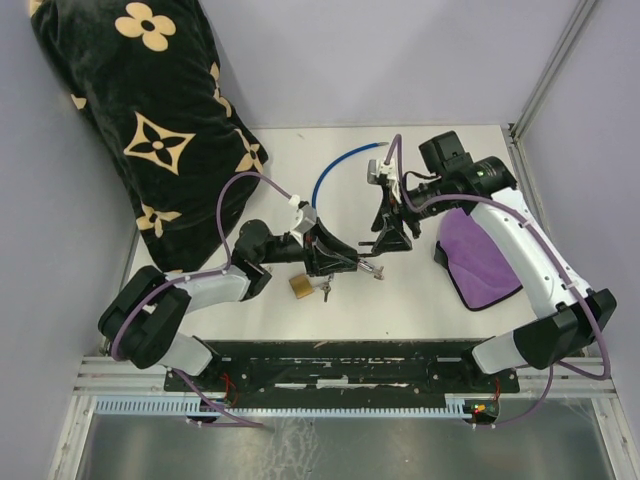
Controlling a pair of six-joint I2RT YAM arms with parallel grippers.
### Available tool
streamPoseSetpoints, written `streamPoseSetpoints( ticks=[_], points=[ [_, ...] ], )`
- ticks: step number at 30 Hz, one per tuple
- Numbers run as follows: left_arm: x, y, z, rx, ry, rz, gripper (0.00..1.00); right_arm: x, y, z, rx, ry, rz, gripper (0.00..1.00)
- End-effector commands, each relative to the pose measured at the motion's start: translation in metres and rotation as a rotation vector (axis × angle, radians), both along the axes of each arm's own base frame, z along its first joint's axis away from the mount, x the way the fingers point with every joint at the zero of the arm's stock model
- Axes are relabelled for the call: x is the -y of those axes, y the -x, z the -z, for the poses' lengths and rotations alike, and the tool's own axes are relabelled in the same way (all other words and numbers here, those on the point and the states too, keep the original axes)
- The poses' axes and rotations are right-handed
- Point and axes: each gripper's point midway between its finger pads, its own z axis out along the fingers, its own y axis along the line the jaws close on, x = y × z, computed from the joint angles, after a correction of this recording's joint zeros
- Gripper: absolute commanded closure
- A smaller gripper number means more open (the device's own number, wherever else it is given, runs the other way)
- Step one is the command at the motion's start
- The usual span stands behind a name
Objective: Lock with the key
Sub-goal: Lock the lock.
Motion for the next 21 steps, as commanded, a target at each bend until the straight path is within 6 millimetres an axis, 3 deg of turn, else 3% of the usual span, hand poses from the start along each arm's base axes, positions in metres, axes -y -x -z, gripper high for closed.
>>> streamPoseSetpoints(
  ticks=[1,5,10,15,21],
  points=[
    [-0.007,-0.003,-0.034,-0.042,0.055,0.008,0.97,0.013,-0.010,-0.039,0.199,-0.015,0.027,0.26],
    [-0.011,0.007,-0.045,-0.113,0.074,0.059,0.97,0.020,0.009,-0.054,0.435,-0.056,-0.197,0.12],
    [-0.012,0.013,-0.063,-0.186,0.110,0.106,0.97,0.020,0.040,-0.036,0.714,-0.165,-0.580,0.07],
    [-0.019,0.017,-0.087,-0.274,0.206,0.161,0.97,0.015,0.032,-0.029,0.816,-0.177,-0.632,0.11],
    [-0.019,0.007,-0.095,-0.462,0.275,0.198,0.97,0.012,0.024,-0.028,0.886,-0.176,-0.630,0.15]
  ],
)
